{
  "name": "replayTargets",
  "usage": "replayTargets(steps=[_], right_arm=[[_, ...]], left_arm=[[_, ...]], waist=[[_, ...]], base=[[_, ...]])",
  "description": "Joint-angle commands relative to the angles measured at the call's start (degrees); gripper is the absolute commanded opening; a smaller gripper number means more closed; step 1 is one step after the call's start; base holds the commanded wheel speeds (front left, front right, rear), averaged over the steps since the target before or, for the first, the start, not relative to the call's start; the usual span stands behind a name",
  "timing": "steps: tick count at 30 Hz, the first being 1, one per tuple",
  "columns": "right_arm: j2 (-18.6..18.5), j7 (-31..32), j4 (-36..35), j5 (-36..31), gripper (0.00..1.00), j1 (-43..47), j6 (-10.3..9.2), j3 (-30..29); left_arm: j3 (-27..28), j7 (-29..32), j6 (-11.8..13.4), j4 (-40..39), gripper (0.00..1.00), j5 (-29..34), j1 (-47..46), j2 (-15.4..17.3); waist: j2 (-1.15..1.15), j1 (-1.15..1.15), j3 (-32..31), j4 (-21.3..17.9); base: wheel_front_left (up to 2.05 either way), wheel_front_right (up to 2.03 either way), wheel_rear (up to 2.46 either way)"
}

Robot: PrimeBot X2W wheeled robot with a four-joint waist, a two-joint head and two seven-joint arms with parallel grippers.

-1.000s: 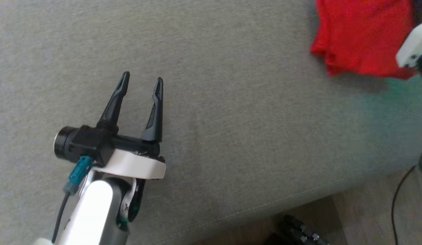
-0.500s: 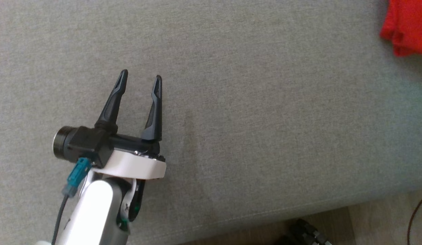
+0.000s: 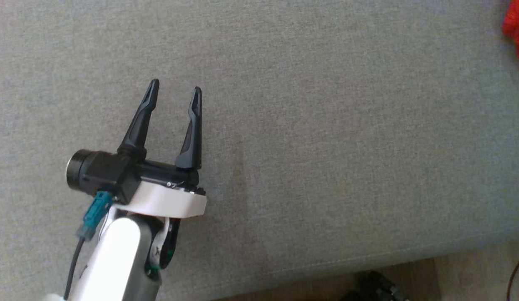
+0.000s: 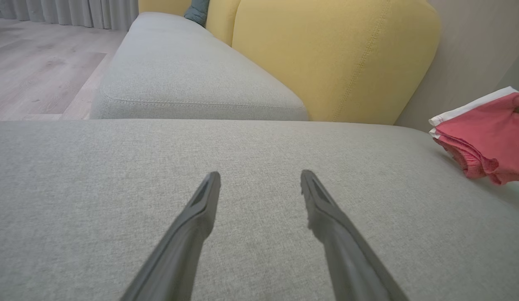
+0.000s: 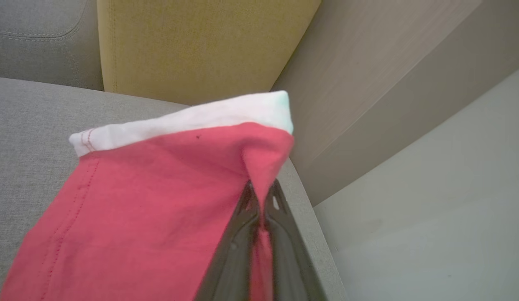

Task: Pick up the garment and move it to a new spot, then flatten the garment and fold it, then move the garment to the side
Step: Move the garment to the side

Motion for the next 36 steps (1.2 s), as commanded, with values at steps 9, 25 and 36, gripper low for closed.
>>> replayTargets(steps=[9, 25, 36], right_arm=[[2.13, -1.65, -2.18, -5.54, 1.00, 0.34, -0.05, -3.19], [10.85, -13.54, 0.47, -0.37, 1.00, -0.38, -0.05, 6.72], [18.32, -20.22, -3.28, 11.31, 1.00, 9.78, -0.05, 12.03]], left_arm=[[0.70, -0.68, 0.55, -1.96, 1.00, -0.67, -0.70, 0.31], [1.49, -2.26, 1.10, 1.60, 1.00, -2.81, -0.49, -0.23], [5.32, -3.66, 2.34, 8.76, 1.00, -5.13, 1.19, -1.22]], waist=[[0.00, 0.00, -1.73, 0.70], [0.00, 0.00, -9.99, 1.17], [0.00, 0.00, -20.47, 2.88]], base=[[0.00, 0.00, 0.00], [0.00, 0.00, 0.00], [0.00, 0.00, 0.00]])
